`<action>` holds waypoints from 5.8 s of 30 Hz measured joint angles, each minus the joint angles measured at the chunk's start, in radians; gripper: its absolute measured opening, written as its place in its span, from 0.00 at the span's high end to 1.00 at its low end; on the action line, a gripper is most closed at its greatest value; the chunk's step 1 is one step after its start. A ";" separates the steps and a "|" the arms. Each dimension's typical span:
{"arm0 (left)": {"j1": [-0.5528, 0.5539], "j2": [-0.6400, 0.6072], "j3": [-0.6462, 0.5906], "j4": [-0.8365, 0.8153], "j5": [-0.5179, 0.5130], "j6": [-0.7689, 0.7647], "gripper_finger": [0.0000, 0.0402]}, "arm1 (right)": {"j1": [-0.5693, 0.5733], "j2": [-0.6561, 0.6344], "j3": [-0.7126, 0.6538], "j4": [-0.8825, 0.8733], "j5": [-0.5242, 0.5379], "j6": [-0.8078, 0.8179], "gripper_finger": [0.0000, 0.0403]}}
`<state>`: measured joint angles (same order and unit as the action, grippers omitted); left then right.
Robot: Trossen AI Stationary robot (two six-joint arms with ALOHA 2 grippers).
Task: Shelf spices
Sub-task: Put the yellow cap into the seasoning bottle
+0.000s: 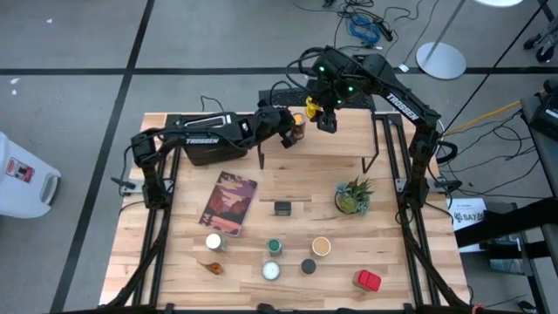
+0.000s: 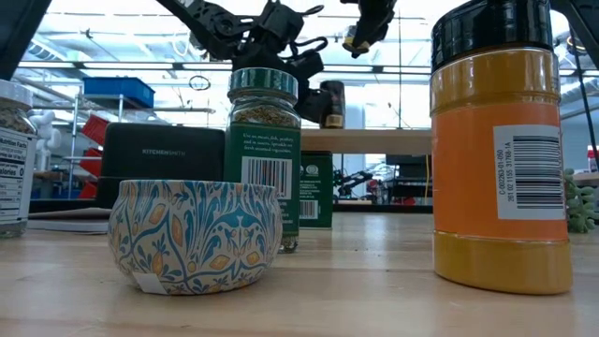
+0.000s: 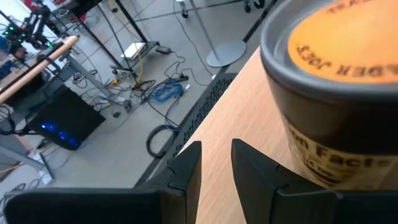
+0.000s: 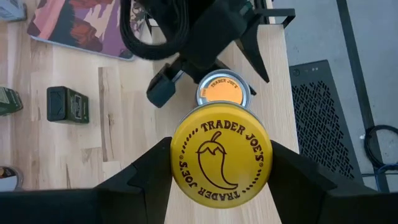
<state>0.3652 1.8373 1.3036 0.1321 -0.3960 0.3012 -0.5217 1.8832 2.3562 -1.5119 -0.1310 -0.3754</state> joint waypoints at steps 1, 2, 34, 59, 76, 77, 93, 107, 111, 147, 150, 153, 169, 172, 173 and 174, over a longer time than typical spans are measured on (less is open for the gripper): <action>-0.002 0.006 0.005 -0.003 0.000 0.000 0.76 | 0.000 0.000 0.000 -0.004 0.000 0.002 0.48; -0.004 0.011 0.011 -0.003 0.000 -0.001 0.76 | 0.000 0.000 0.000 -0.006 0.000 0.006 0.48; -0.021 0.077 0.053 0.088 0.112 -0.061 0.76 | -0.022 0.001 0.000 -0.059 0.005 0.061 0.48; -0.021 0.092 0.058 0.184 0.148 -0.139 0.76 | -0.022 0.007 0.000 -0.059 0.004 0.072 0.48; -0.027 0.001 0.060 -0.048 0.094 -0.136 0.76 | -0.016 0.079 -0.001 -0.059 -0.031 0.065 0.48; -0.028 -0.007 0.059 -0.057 0.094 -0.137 0.76 | -0.016 0.079 -0.001 -0.059 -0.031 0.069 0.48; -0.035 -0.018 0.059 -0.098 0.093 -0.138 0.76 | -0.021 0.079 -0.046 -0.059 -0.040 0.103 0.48; -0.035 -0.018 0.059 -0.098 0.093 -0.138 0.76 | -0.022 0.074 -0.089 -0.060 -0.053 0.088 0.48; -0.035 -0.018 0.059 -0.097 0.093 -0.139 0.76 | -0.020 0.074 -0.089 -0.060 -0.053 0.078 0.48; -0.034 0.042 0.058 -0.007 0.093 -0.166 0.76 | 0.021 0.074 -0.088 -0.059 -0.047 0.023 0.46; -0.034 0.042 0.058 0.008 0.093 -0.166 0.76 | 0.026 0.074 -0.088 -0.059 -0.047 0.020 0.46; -0.034 0.042 0.058 0.015 0.093 -0.166 0.76 | 0.027 0.074 -0.088 -0.059 -0.047 0.018 0.46; -0.033 0.042 0.058 0.018 0.093 -0.168 0.76 | 0.026 0.078 -0.088 -0.059 -0.048 0.004 0.46; -0.033 0.042 0.058 0.017 0.093 -0.169 0.76 | 0.028 0.080 -0.097 -0.058 -0.049 -0.003 0.46; -0.033 0.042 0.058 0.018 0.093 -0.169 0.76 | 0.031 0.079 -0.103 -0.056 -0.051 -0.005 0.46; -0.033 0.042 0.058 0.018 0.093 -0.169 0.76 | 0.032 0.078 -0.109 -0.053 -0.051 -0.007 0.46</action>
<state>0.3321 1.8797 1.3613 0.1500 -0.3031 0.1326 -0.4896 1.9613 2.2468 -1.5646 -0.1822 -0.3829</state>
